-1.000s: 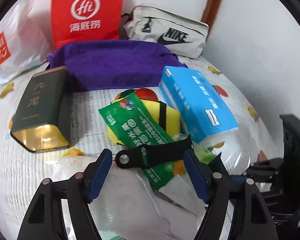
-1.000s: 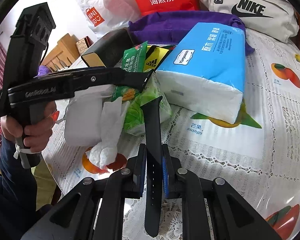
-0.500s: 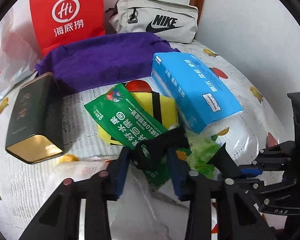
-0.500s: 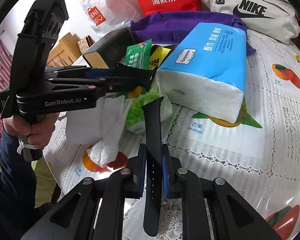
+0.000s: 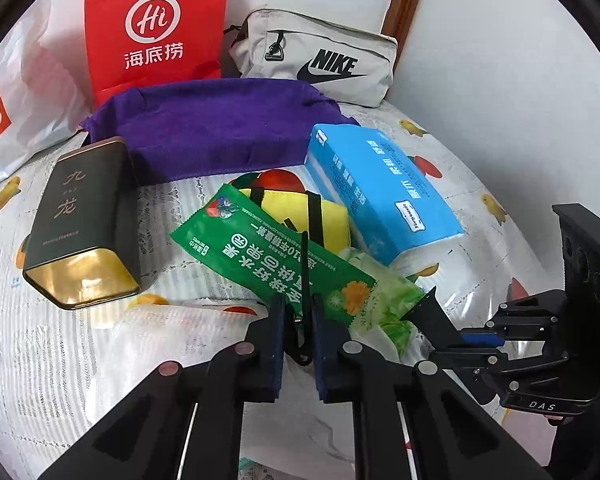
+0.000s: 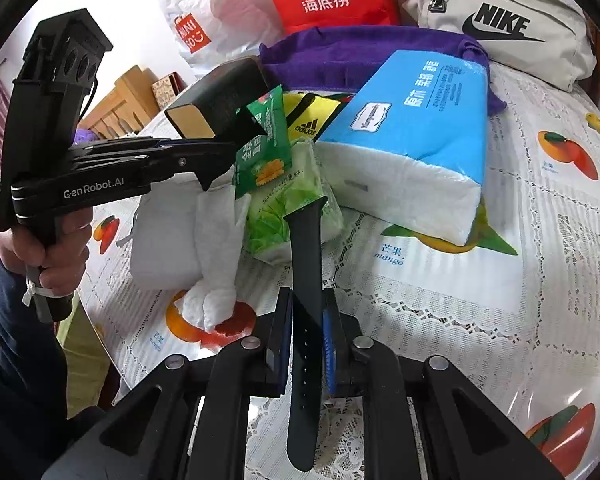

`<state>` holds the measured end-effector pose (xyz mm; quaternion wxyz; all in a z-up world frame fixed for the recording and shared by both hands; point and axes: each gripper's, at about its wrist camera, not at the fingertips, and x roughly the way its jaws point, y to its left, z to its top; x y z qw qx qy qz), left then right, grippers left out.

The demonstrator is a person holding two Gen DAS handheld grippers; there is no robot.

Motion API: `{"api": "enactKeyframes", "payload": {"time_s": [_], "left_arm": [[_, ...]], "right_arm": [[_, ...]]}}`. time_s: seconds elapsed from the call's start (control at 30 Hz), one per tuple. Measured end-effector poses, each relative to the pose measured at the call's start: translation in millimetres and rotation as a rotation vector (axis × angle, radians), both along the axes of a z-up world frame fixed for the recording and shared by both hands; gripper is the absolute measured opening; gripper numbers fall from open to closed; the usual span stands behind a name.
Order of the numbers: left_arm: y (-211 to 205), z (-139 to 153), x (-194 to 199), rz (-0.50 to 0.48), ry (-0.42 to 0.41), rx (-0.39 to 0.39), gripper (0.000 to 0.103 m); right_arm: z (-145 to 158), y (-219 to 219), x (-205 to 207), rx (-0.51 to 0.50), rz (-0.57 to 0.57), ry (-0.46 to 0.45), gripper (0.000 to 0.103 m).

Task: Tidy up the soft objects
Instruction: 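Lift the black watch strap off the white gloves with both grippers, then carry the black watch strap toward the purple towel with both grippers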

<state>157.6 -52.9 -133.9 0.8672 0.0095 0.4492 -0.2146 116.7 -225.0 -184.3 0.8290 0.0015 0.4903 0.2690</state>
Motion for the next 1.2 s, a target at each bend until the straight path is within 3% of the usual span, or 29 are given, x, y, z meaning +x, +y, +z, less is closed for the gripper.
{"api": "enactKeyframes", "payload": {"time_s": [0.2, 0.8, 1.2], "left_arm": [[7, 5, -1, 0.017, -0.006, -0.035, 0.011], [24, 32, 4, 0.064, -0.042, -0.061, 0.011], [66, 44, 14, 0.171, -0.052, -0.050, 0.011]], "right_arm": [[8, -2, -5, 0.014, -0.007, -0.029, 0.004], [51, -15, -9, 0.031, -0.074, -0.097, 0.003], [72, -28, 17, -0.015, -0.142, -0.113, 0.003]]}}
